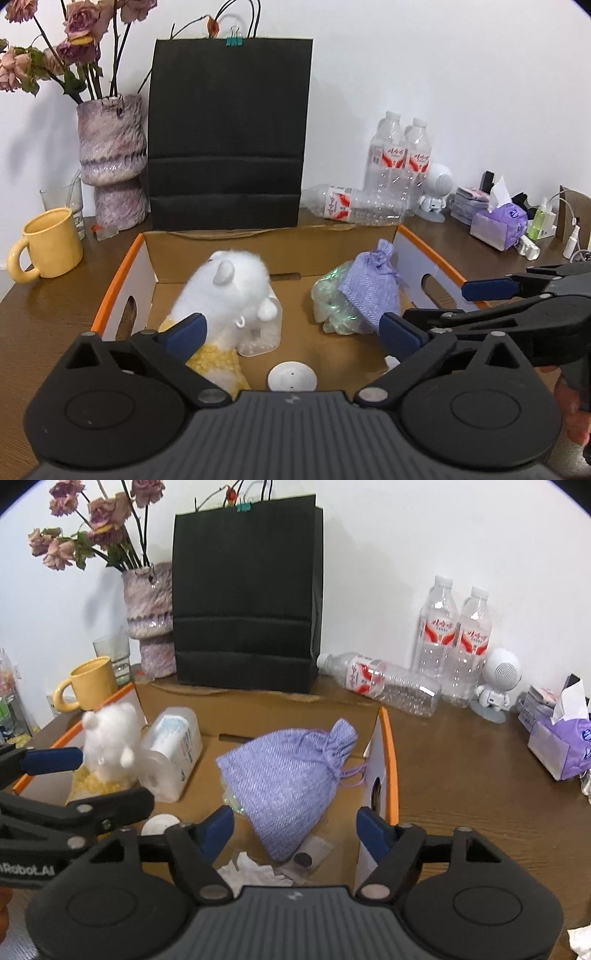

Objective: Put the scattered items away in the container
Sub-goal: 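Carry the puck and packet into the box and open both tools, then grasp the green tissue pack with the left tool while the right tool grasps the red flower ornament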

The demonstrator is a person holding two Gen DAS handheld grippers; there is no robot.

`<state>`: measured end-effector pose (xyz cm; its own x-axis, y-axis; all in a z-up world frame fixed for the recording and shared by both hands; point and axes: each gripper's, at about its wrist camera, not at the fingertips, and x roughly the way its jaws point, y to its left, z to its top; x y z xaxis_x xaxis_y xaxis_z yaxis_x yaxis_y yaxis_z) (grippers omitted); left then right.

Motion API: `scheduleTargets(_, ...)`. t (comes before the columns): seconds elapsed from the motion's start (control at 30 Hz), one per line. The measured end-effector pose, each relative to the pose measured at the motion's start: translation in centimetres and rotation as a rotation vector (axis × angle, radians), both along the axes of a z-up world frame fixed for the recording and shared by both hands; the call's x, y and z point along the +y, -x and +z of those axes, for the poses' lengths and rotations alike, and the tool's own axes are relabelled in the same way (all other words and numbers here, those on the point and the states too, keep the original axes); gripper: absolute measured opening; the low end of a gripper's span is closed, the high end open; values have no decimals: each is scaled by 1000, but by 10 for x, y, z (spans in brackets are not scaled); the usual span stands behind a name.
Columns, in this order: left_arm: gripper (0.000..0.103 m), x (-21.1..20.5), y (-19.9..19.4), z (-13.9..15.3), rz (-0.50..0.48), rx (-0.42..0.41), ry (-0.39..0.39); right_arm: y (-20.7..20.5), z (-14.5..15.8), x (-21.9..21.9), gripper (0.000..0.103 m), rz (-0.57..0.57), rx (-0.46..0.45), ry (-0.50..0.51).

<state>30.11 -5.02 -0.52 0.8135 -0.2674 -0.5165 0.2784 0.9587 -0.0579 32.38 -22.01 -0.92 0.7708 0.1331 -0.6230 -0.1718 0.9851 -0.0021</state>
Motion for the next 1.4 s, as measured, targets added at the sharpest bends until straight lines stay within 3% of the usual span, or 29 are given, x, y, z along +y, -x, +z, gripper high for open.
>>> scheduleTargets(0.3, 103, 10, 36, 18, -6, -60, 48, 19, 18, -6, 81, 0, -61, -5)
scheduleTargets(0.47, 103, 24, 67, 24, 8, -110, 73, 49, 31, -16, 83, -1, -128, 11)
scheduleTargets(0.67, 103, 36, 97, 14, 11, -92, 51, 94, 31, -36, 84, -2, -177, 25)
scheduleTargets(0.9, 103, 25, 112, -19, -28, 2, 13, 119, 5, -45, 84, 31, -121, -18)
scheduleTargets(1.1, 103, 5, 109, -43, -55, 51, -51, 114, -29, -41, 84, 20, -61, -42)
scheduleTargets(1.23, 102, -6, 106, -55, -64, 67, -94, 104, -43, -44, 84, 17, -10, -127)
scheduleTargets(1.33, 95, -12, 102, -62, -74, 88, -95, 101, -48, -42, 81, 14, -5, -135)
scheduleTargets(1.4, 83, -13, 97, -66, -79, 112, -89, 101, -50, -39, 78, 28, -9, -119)
